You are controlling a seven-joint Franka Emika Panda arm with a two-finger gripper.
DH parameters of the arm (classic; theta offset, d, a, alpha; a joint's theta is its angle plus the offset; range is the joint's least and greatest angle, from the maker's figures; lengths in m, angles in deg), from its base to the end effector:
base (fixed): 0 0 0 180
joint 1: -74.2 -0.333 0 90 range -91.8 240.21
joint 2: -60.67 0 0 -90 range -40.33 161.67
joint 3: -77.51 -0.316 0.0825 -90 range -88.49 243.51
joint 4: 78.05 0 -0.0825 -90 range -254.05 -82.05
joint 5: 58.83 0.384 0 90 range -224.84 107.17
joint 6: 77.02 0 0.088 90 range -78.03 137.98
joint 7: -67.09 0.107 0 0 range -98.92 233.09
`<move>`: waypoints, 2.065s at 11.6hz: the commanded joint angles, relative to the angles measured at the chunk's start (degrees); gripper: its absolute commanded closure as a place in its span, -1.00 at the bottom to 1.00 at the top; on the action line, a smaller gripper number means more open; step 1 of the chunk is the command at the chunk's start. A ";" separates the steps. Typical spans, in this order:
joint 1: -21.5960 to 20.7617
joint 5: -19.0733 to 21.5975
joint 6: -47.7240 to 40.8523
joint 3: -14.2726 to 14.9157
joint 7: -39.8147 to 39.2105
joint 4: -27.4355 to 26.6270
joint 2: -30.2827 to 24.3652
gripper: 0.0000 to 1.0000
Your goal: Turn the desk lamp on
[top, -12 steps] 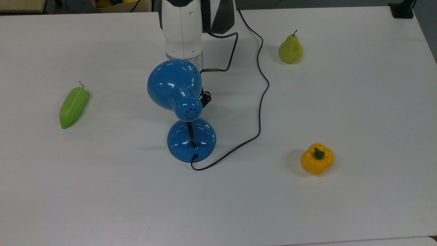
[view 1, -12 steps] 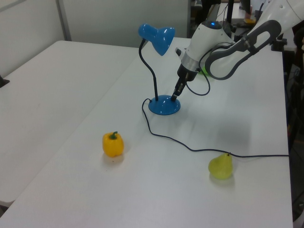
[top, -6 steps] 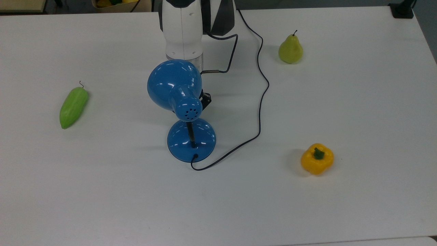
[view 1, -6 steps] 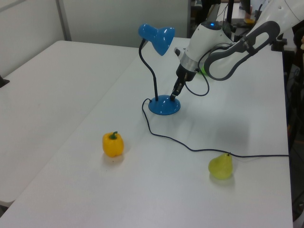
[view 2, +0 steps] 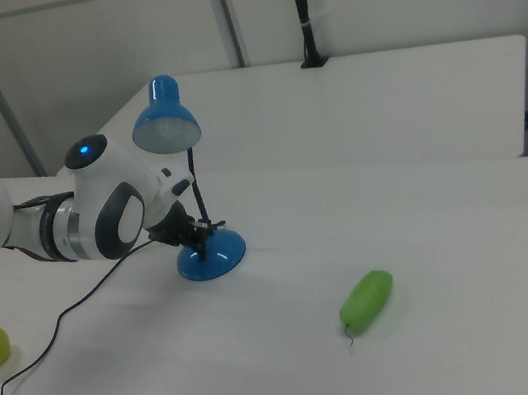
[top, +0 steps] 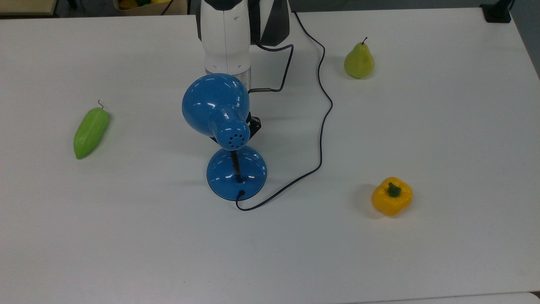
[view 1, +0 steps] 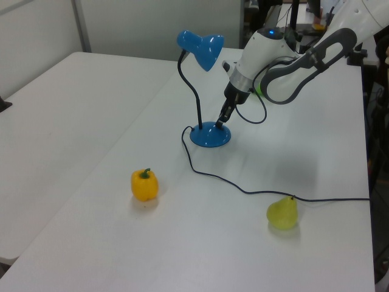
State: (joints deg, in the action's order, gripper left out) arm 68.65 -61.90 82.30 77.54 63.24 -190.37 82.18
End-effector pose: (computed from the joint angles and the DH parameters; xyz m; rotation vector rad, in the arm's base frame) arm 0.6490 0.0651 0.3316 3.0247 0.3180 0.6883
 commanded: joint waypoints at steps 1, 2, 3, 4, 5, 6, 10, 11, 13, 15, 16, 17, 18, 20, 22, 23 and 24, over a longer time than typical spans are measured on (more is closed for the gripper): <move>0.19 -1.41 1.35 0.15 -0.64 0.26 0.81 1.00; 0.19 -1.50 1.34 0.15 -0.64 0.26 0.90 1.00; 0.19 -1.50 1.34 0.15 -0.64 0.17 0.98 1.00; 0.19 -1.59 1.34 0.15 -0.64 0.09 1.07 1.00; 0.19 -1.59 1.34 0.15 -0.64 0.09 1.33 1.00; 0.19 -1.59 1.34 0.15 -0.64 0.00 1.77 1.00; 0.80 -2.11 1.34 0.23 -0.64 -0.09 2.47 1.00; 0.80 -2.20 1.43 0.23 -0.64 -0.09 2.65 1.00; 0.80 -2.20 1.43 0.23 -0.55 -0.09 2.83 1.00; 0.89 -2.20 1.43 0.23 -0.64 -0.09 3.09 1.00; 0.89 -2.29 1.43 0.23 -0.64 -0.09 3.35 1.00; 0.89 -2.29 1.43 0.23 -0.64 -0.09 3.44 1.00; 0.89 -2.29 1.43 0.23 -0.64 -0.09 3.45 1.00; 1.07 -2.20 1.17 0.23 -0.38 -0.09 2.66 1.00; 1.15 -2.12 0.64 0.23 -0.03 -1.22 0.38 1.00; 1.15 -2.12 0.47 0.15 0.32 -1.49 -0.85 1.00; 1.15 -2.12 -1.19 0.23 0.41 -1.84 -1.73 1.00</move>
State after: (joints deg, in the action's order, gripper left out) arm 69.16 -62.42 82.45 77.54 63.20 -190.13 82.62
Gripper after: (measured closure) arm 0.991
